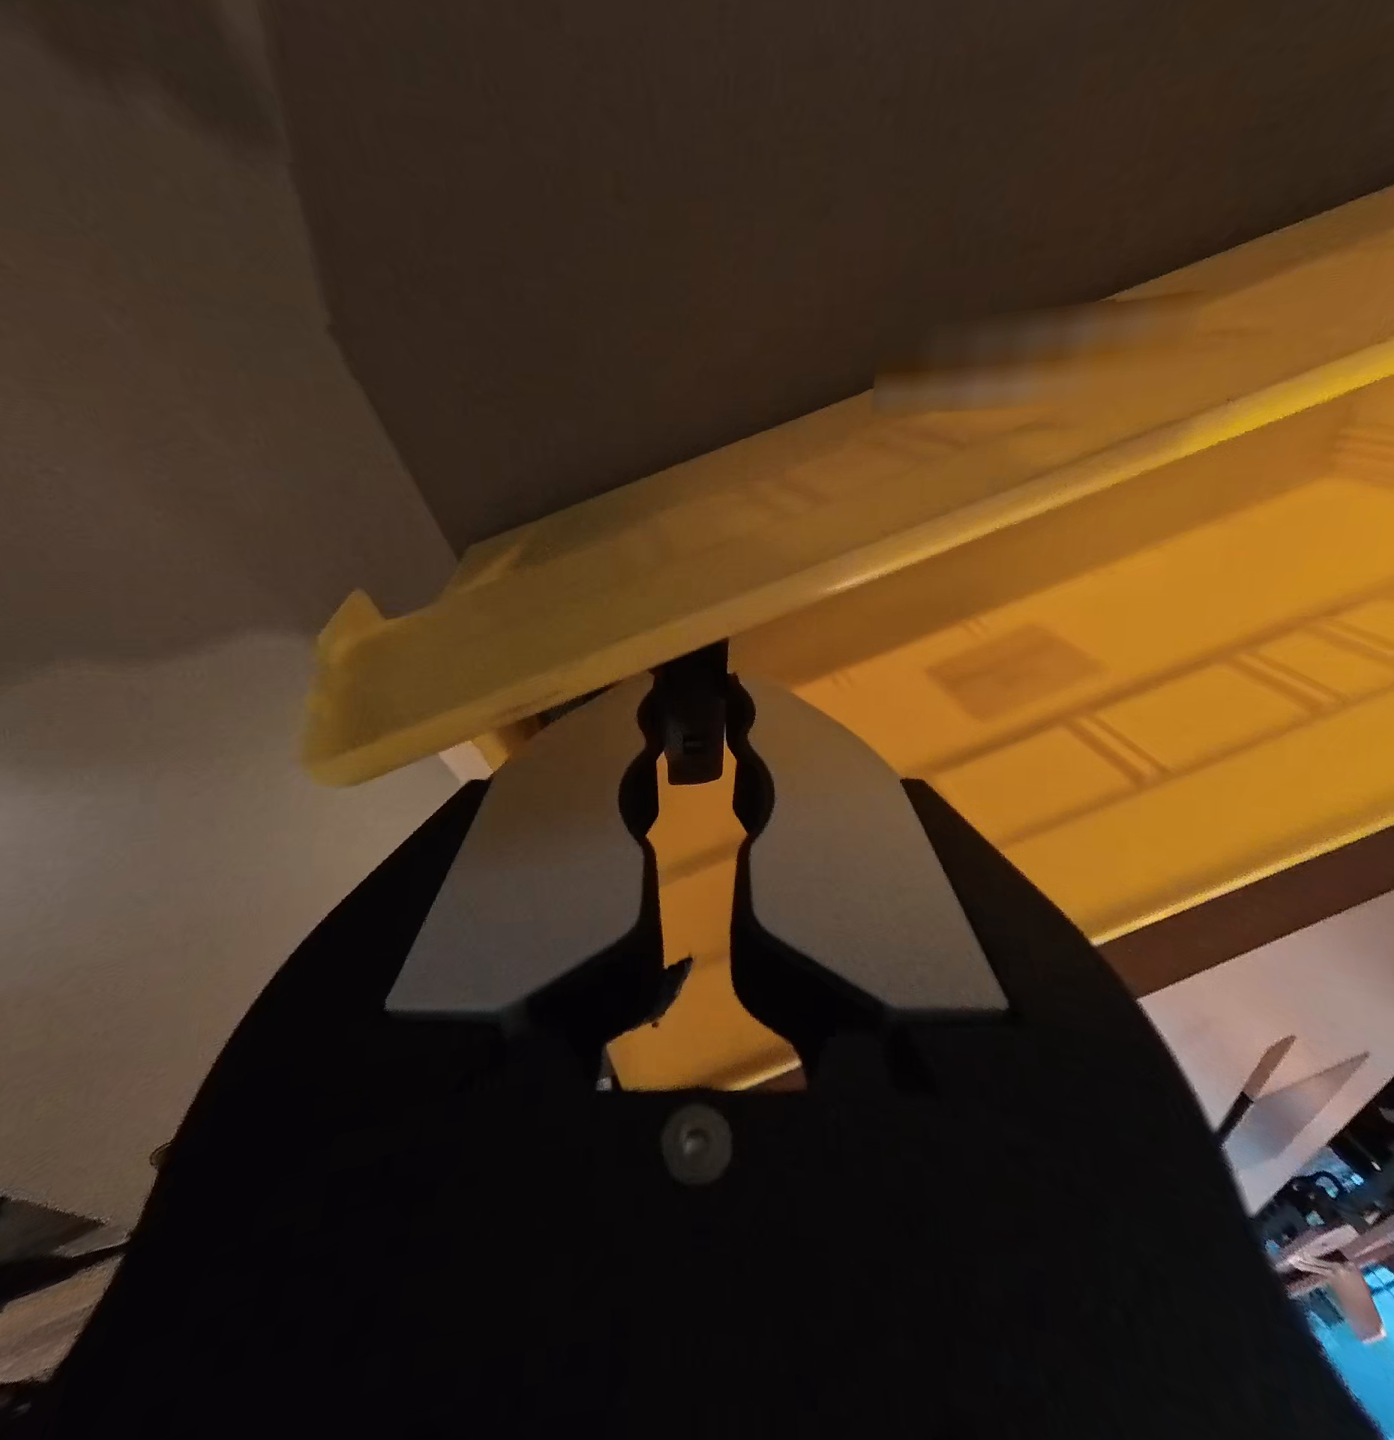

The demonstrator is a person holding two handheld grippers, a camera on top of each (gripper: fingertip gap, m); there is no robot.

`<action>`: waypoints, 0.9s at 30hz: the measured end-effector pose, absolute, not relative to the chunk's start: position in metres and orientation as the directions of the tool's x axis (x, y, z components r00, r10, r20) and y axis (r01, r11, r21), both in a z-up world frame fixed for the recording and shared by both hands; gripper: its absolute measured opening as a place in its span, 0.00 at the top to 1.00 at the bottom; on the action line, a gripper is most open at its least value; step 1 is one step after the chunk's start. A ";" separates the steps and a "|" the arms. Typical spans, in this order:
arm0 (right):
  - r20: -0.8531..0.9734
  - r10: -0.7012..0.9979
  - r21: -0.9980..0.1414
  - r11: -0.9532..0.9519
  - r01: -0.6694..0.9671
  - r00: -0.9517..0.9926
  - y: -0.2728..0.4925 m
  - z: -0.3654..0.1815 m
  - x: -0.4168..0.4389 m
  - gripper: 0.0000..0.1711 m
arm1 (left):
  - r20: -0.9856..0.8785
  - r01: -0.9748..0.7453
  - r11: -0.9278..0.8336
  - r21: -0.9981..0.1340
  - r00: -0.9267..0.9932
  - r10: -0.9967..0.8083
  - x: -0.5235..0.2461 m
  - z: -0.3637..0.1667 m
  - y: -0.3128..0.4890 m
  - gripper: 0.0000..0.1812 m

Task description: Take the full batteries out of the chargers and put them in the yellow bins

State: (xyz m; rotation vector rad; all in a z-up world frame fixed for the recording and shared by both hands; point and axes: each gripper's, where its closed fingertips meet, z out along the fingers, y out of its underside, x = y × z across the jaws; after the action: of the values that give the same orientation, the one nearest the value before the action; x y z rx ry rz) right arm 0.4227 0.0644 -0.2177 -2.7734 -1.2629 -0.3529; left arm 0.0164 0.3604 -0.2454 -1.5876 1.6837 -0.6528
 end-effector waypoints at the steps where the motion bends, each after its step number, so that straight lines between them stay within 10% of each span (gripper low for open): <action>1: 0.232 0.732 0.026 -0.663 0.748 0.641 0.065 -0.218 0.423 0.92 | -0.155 -0.624 0.106 -0.775 0.024 -0.988 0.015 -0.246 0.363 0.74; 7: 0.219 0.720 0.020 -0.678 0.735 0.658 0.066 -0.218 0.423 0.90 | -0.119 -0.618 0.048 -0.785 0.074 -0.990 0.004 -0.244 0.386 0.82; 16: 0.225 0.700 -0.004 -0.696 0.718 0.678 0.065 -0.212 0.424 0.89 | -0.041 -0.585 0.066 -0.809 -0.055 -0.998 0.026 -0.239 0.385 0.55; 27: 0.230 0.686 -0.028 -0.705 0.709 0.691 0.065 -0.213 0.426 0.88 | -0.037 -0.585 0.072 -0.808 -0.072 -0.997 0.046 -0.239 0.392 0.64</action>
State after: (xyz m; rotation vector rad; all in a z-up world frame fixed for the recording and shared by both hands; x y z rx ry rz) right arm 0.4259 0.0646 -0.2128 -2.7824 -1.1521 -0.3087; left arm 0.0465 0.3922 -0.2392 -1.5784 1.7286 -0.8426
